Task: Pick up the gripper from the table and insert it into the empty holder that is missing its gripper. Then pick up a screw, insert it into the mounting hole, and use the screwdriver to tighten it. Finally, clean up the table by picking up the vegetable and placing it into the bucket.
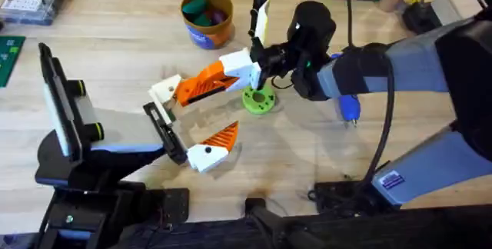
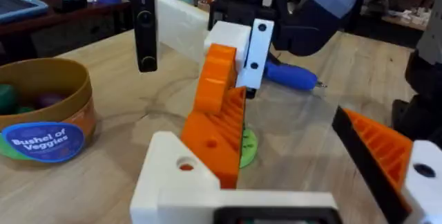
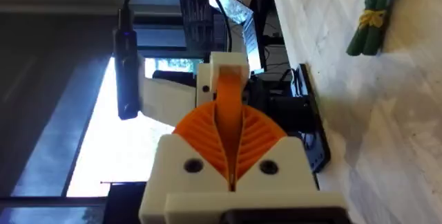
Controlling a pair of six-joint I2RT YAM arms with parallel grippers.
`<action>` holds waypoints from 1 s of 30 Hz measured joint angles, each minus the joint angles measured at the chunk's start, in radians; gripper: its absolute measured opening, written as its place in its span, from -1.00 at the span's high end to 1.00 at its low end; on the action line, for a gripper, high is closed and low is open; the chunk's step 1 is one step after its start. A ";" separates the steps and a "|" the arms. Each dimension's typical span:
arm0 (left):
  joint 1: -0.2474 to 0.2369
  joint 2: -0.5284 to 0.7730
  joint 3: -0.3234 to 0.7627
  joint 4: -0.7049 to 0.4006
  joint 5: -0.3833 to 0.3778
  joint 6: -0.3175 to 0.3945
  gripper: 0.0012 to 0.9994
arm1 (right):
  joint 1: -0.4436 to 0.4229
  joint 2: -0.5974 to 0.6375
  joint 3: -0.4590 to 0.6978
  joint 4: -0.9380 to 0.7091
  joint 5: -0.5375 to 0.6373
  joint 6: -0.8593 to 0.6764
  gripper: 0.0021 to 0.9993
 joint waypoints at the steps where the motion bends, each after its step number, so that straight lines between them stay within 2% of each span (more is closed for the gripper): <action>1: 0.000 0.000 0.000 0.000 0.000 0.000 -0.97 | 0.001 0.000 0.000 0.000 0.002 0.001 0.98; 30: 0.002 0.000 0.000 0.001 -0.005 0.002 -0.97 | 0.040 0.000 0.006 -0.002 0.023 0.025 0.98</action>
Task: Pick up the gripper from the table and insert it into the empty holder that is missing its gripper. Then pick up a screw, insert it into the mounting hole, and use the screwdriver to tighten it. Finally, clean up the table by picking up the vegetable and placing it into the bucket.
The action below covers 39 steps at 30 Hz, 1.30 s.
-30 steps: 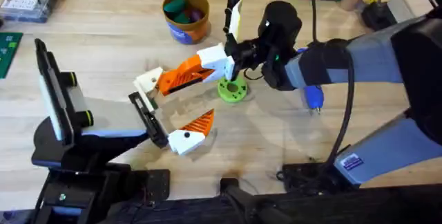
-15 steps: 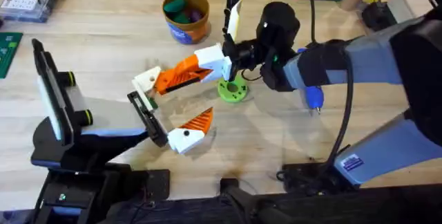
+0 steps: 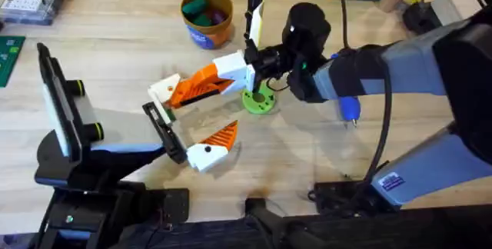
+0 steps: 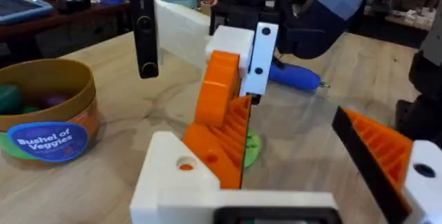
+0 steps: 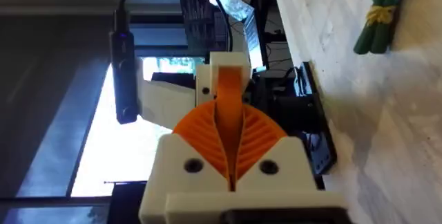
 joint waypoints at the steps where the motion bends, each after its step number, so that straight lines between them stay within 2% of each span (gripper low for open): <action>1: 0.000 0.000 0.000 0.000 0.000 0.002 -0.97 | 0.004 0.000 0.001 -0.001 0.001 0.000 0.98; 25: 0.000 0.000 0.000 0.001 -0.008 0.006 -0.97 | 0.012 0.000 0.008 -0.013 0.017 -0.017 0.98; 33: 0.000 0.000 0.000 -0.001 -0.007 0.001 -0.97 | 0.020 0.000 0.055 -0.148 0.006 -0.091 0.98; 39: 0.000 0.000 0.000 0.001 -0.010 0.009 -0.97 | 0.020 0.000 0.075 -0.172 -0.004 -0.127 0.98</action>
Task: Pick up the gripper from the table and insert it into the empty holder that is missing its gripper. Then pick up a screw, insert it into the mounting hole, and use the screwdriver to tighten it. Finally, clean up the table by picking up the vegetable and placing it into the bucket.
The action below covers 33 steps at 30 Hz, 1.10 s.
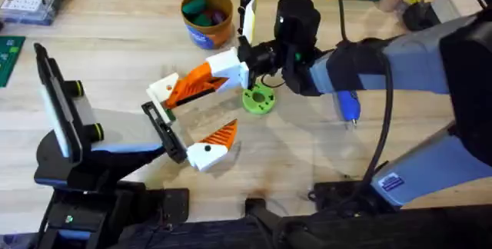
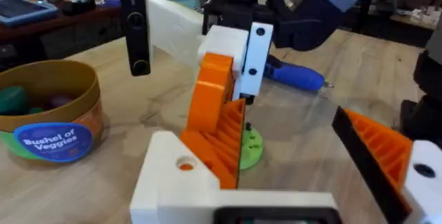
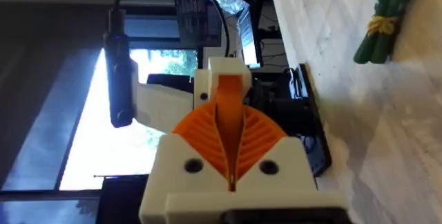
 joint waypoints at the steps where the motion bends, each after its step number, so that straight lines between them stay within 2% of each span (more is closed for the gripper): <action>1: 0.000 0.000 0.000 0.000 0.000 0.001 -0.97 | 0.000 0.000 0.000 -0.001 -0.001 -0.003 0.98; 10: 0.000 0.000 0.000 0.000 0.003 0.005 -0.97 | -0.005 0.007 0.007 -0.004 -0.013 -0.018 0.98; 23: 0.000 0.000 0.000 -0.002 0.017 0.000 -0.98 | -0.009 0.081 0.080 0.007 -0.076 -0.031 0.98; 33: 0.000 0.000 0.000 -0.003 0.017 0.000 -0.98 | 0.003 0.081 0.082 0.006 -0.060 -0.028 0.98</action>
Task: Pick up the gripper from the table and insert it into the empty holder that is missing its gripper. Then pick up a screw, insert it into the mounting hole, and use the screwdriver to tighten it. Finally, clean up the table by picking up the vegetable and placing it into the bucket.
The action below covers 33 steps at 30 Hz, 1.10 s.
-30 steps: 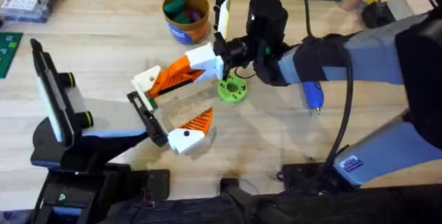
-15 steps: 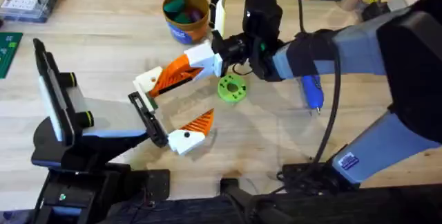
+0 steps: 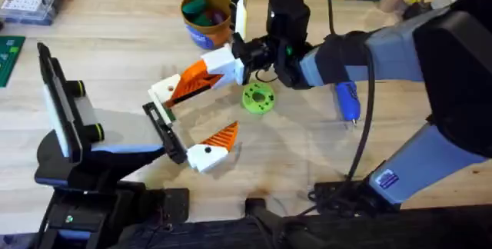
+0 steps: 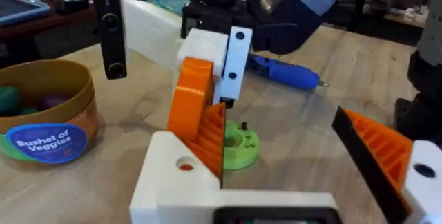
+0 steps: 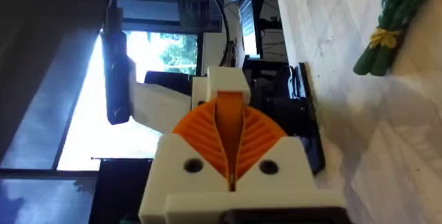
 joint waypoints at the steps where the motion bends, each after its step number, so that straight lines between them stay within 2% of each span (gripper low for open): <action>1: 0.000 0.000 0.000 0.000 0.000 0.000 -0.98 | 0.002 0.000 0.000 0.000 0.005 0.000 0.98; 33: 0.002 0.000 0.000 0.000 -0.007 -0.004 -0.97 | 0.009 0.000 0.000 0.001 0.040 0.000 0.98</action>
